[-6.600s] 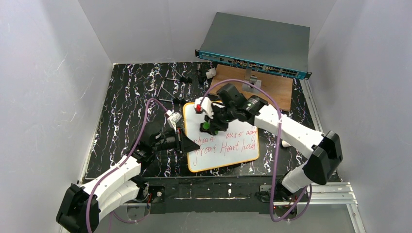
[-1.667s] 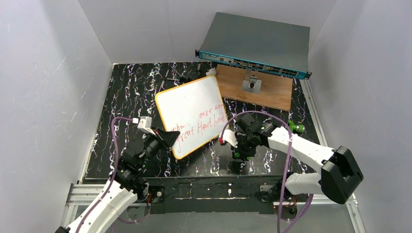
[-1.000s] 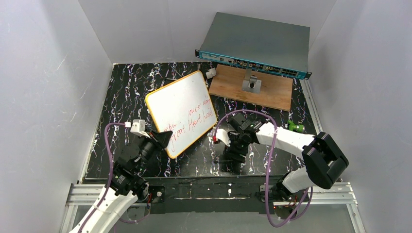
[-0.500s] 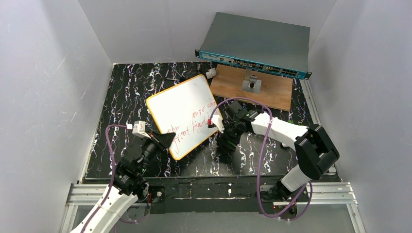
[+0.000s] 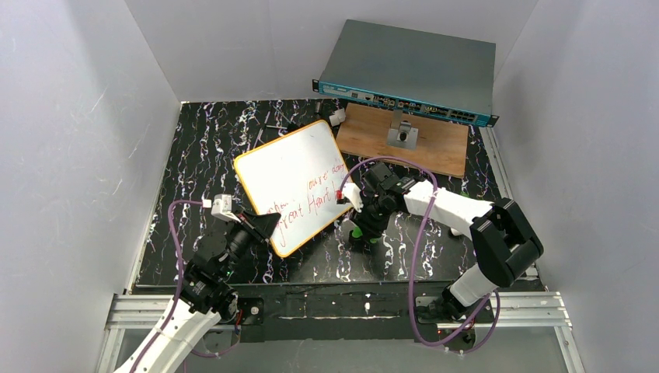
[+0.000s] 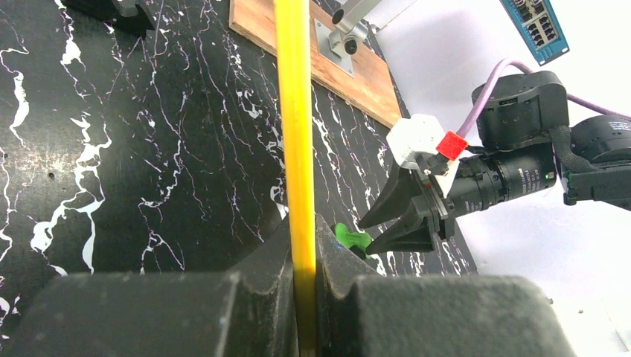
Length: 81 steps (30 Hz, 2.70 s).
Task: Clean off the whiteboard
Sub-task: Place the whiteboard eraser at the center of the board, then adjust the whiteboard.
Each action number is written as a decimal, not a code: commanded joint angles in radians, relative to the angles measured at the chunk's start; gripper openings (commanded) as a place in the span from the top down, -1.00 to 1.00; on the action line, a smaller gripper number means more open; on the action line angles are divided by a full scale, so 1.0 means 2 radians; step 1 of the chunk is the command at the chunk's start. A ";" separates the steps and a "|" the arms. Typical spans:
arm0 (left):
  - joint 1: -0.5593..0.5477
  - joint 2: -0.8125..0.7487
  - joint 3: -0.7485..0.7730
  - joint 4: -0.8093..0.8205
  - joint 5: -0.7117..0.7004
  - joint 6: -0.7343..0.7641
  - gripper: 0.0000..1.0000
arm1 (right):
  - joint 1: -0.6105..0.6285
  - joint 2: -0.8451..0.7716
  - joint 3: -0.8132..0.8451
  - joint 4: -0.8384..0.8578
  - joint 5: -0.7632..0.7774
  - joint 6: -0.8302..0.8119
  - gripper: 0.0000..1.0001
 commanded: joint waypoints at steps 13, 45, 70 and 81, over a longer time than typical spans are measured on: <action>0.000 0.009 0.019 0.102 0.048 -0.009 1.00 | -0.048 -0.038 0.044 -0.008 0.001 -0.001 -0.24; 0.002 0.330 0.230 0.135 0.388 0.294 1.00 | -0.160 0.029 0.518 -0.405 -0.193 -0.225 -0.61; 0.011 0.357 0.232 0.161 0.256 0.267 -0.39 | -0.212 0.072 0.531 -0.497 -0.216 -0.290 0.97; -0.004 0.272 0.194 -0.035 0.140 0.058 -0.97 | -0.221 0.005 0.430 -0.390 -0.143 -0.097 0.97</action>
